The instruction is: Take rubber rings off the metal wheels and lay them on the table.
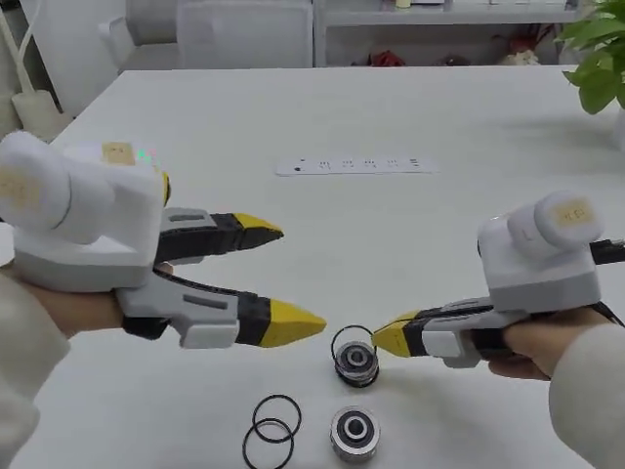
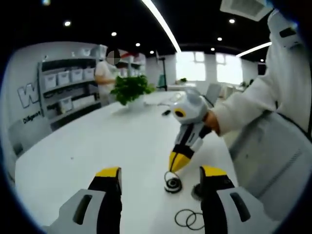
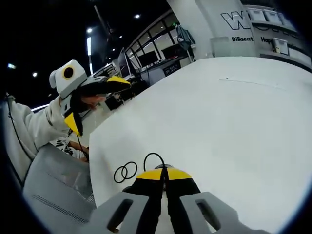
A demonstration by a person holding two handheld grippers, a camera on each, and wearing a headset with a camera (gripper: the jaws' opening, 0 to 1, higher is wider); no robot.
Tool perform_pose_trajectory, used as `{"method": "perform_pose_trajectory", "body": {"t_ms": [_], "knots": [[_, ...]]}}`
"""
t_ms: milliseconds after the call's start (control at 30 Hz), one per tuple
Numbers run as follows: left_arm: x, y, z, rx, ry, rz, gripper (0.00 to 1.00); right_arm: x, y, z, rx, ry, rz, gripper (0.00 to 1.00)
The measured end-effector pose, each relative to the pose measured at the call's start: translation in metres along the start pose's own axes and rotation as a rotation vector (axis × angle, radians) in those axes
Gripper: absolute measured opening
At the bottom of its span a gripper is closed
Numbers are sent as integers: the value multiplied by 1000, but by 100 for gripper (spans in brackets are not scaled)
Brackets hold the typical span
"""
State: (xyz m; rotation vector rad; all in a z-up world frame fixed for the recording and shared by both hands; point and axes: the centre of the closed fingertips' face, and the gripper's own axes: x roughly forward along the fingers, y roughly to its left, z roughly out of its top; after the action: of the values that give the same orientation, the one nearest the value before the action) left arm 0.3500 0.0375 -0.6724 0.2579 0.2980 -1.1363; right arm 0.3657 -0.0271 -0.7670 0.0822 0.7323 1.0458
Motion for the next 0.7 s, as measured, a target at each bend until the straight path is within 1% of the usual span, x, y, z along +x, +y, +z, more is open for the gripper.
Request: {"method": "perform_pose_trajectory", "body": {"t_ms": [133,233,400,633,700], "knots": [[-17,-1,-1,2,17,22,73,-4,-1,8,5,-24,-10,0],[-30,-5,-2,-1,19,20,76,-6,0,11,13,-36,-15,0],[-51,-5,-7,-2,30,61,80,-8,3,16,17,-51,-17,0],[-69,-9,-13,-13,34,92,86,-11,11,25,27,-78,-6,0],[-74,-12,-17,-15,42,96,87,-12,14,28,28,-86,-2,0]]}}
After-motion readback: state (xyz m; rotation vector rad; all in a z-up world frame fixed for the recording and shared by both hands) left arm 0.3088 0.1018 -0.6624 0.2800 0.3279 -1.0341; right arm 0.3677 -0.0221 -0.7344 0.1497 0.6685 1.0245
